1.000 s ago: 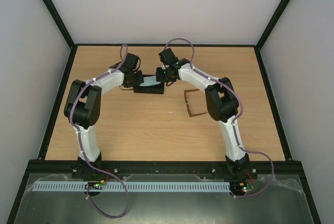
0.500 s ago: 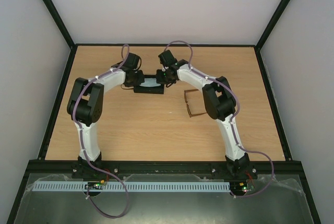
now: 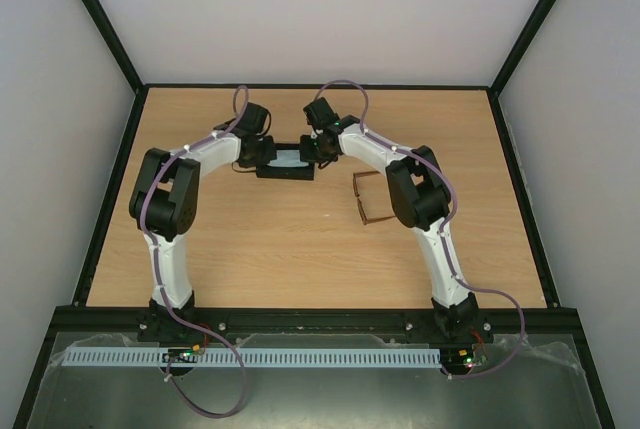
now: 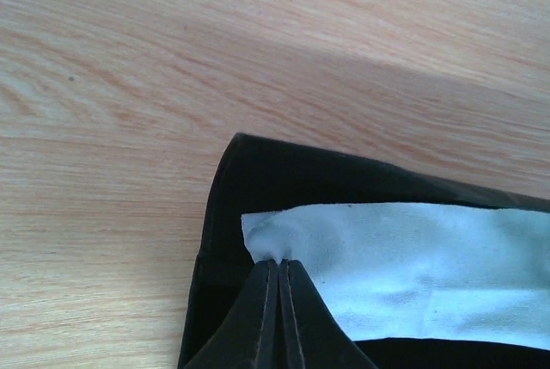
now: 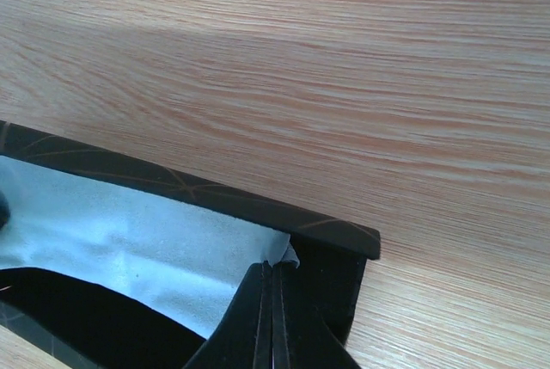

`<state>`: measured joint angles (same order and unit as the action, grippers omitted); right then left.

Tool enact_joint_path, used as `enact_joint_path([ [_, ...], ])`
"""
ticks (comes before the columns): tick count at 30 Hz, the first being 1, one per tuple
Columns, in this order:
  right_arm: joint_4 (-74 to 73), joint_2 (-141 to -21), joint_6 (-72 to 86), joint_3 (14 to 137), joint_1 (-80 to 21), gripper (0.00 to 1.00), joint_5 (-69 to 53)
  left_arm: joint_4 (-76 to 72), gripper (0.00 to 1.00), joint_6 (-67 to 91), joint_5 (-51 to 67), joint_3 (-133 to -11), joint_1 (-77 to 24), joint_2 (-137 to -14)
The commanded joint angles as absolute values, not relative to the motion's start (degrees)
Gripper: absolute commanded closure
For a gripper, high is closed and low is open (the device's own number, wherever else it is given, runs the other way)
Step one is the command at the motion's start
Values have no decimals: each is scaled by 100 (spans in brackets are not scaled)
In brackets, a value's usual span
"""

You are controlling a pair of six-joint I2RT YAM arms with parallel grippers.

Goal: Organize the sunglasses
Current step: Place the glasses cleaning cloth in the sunglasses case.

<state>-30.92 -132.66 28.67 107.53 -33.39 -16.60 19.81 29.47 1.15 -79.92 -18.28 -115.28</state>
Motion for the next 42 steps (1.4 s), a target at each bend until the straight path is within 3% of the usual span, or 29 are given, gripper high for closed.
enact_joint_path([
  [1,-3221,-13262,2804,10758,-3313,99,-1657,1944,98,2891,70,-7797,-1771,-11494],
  [42,-3164,-12882,2865,10351,-3393,99,-1648,1892,98,2876,113,-7516,-1683,-11192],
])
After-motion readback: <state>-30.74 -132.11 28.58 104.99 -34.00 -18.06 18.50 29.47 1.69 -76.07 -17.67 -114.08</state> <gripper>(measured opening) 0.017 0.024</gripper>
